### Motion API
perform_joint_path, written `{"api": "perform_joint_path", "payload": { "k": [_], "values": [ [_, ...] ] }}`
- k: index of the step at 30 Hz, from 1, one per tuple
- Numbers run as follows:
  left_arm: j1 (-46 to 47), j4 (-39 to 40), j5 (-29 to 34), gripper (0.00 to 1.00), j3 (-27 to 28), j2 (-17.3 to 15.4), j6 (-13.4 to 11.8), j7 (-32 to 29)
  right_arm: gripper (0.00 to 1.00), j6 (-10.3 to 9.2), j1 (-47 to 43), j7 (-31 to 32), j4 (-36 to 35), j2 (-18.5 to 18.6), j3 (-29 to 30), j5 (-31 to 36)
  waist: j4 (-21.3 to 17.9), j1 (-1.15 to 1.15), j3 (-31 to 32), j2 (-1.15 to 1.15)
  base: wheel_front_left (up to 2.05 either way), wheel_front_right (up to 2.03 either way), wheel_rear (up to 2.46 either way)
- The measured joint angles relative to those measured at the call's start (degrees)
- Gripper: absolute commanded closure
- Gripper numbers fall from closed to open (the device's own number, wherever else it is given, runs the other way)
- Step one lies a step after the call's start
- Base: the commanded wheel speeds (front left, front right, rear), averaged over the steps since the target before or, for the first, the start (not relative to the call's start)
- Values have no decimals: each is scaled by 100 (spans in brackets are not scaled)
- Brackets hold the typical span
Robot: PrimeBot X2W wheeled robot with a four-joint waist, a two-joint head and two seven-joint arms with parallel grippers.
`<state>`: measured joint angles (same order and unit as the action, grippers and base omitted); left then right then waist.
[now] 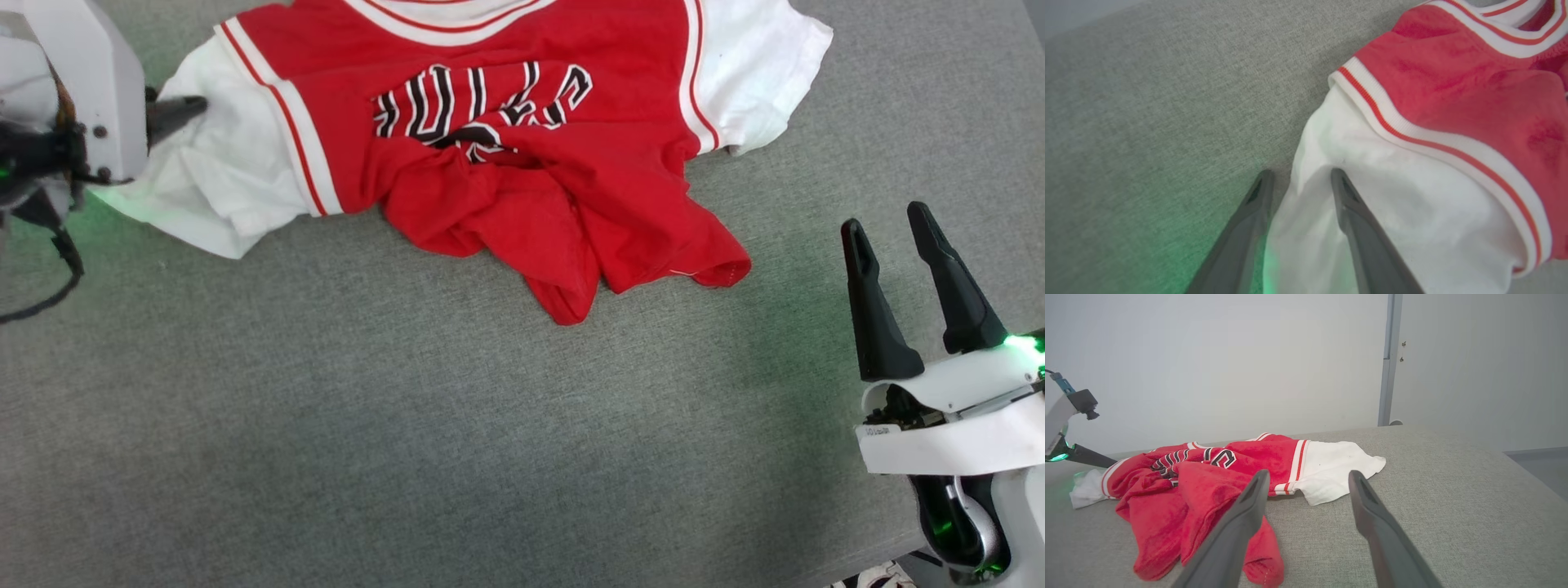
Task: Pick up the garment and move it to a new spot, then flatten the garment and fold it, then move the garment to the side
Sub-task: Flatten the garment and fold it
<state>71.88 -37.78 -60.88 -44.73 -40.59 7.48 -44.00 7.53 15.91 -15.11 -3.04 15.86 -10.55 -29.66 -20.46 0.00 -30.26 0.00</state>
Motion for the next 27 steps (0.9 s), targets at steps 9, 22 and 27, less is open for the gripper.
{"api": "perform_joint_path", "payload": {
  "k": [9,22,27],
  "values": [
    [221,190,-346,100,-338,-38,0,-98,0,0,1155,882,361,768,-542,-166,92,0,-129,0,0,0,0],
    [772,490,-595,100,-945,242,1,240,0,0,4517,4052,2335,2023,-2142,-1443,643,0,-470,0,0,0,0],
    [984,653,-743,100,-1190,303,1,397,0,0,5204,4408,3139,2264,-2579,-1674,889,0,-643,0,0,0,0]
  ]
}}
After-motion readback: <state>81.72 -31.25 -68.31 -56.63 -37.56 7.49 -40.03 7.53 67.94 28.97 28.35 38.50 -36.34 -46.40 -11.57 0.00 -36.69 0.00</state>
